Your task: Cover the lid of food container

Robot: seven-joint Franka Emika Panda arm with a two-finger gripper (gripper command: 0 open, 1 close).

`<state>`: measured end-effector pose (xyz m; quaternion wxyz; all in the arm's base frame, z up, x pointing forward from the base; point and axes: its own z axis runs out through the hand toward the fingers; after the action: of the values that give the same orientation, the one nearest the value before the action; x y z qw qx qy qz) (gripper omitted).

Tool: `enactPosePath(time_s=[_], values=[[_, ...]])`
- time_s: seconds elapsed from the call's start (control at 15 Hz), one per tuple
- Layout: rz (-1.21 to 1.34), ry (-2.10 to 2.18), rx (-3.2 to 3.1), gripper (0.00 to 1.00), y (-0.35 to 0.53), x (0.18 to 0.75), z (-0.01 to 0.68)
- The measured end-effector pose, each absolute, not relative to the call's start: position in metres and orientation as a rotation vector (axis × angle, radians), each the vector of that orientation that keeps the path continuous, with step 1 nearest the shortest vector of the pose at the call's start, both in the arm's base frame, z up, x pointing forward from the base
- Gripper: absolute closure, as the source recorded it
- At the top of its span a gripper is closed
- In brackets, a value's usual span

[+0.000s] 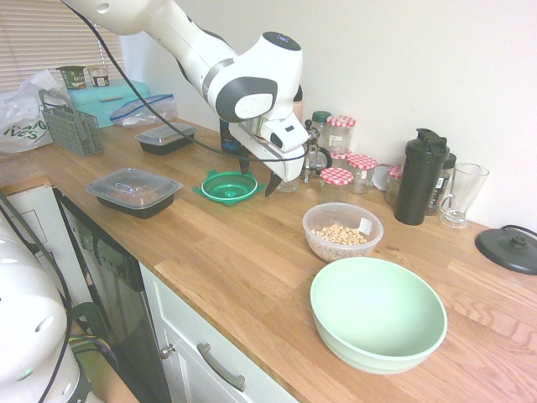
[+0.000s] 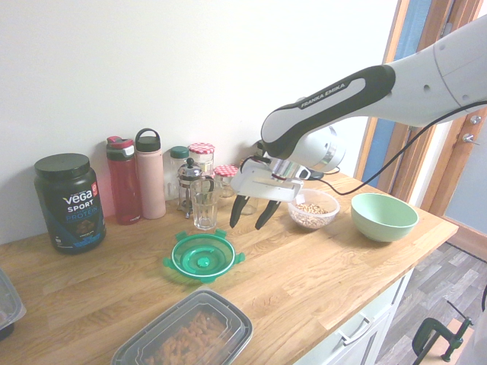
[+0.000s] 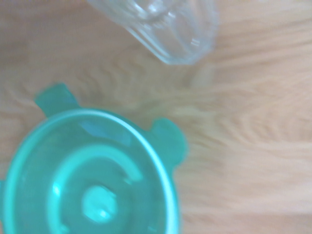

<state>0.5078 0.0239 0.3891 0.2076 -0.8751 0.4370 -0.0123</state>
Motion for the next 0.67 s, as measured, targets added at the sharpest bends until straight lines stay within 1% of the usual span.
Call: enactPosePath(time_s=[0.27,0.47,0.67], values=[[0.016,1.056,-2.384,0.00,0.041,0.519,0.370],[0.044,1.037,-2.387,0.00,0.041,0.525,0.347],[0.108,1.050,-2.299,0.00,0.039,0.535,0.340]])
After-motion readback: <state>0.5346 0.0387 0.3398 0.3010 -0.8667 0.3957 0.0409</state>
